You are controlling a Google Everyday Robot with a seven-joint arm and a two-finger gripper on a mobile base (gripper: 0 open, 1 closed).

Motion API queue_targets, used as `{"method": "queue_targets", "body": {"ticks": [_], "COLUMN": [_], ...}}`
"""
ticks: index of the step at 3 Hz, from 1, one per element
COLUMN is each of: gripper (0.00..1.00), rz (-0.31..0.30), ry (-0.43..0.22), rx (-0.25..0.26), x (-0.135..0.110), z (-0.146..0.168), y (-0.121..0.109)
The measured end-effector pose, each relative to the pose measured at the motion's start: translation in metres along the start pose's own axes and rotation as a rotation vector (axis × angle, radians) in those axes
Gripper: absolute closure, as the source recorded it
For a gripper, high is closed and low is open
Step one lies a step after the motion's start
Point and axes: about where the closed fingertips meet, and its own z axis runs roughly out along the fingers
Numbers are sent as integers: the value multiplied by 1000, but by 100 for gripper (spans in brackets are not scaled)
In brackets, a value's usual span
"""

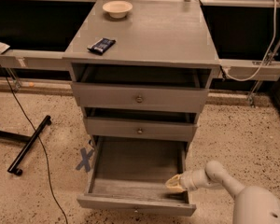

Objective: Open bottom drawer

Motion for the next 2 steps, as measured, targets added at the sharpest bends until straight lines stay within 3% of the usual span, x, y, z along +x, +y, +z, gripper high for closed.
{"method": "queue_targets", "body": {"ticks": [1, 2], "gripper": [98, 75], "rz": [-53, -33], "ry": [-133, -186], "rx": [134, 260], "x": [-40, -46], "z": [-46, -91], "y": [-30, -40]}}
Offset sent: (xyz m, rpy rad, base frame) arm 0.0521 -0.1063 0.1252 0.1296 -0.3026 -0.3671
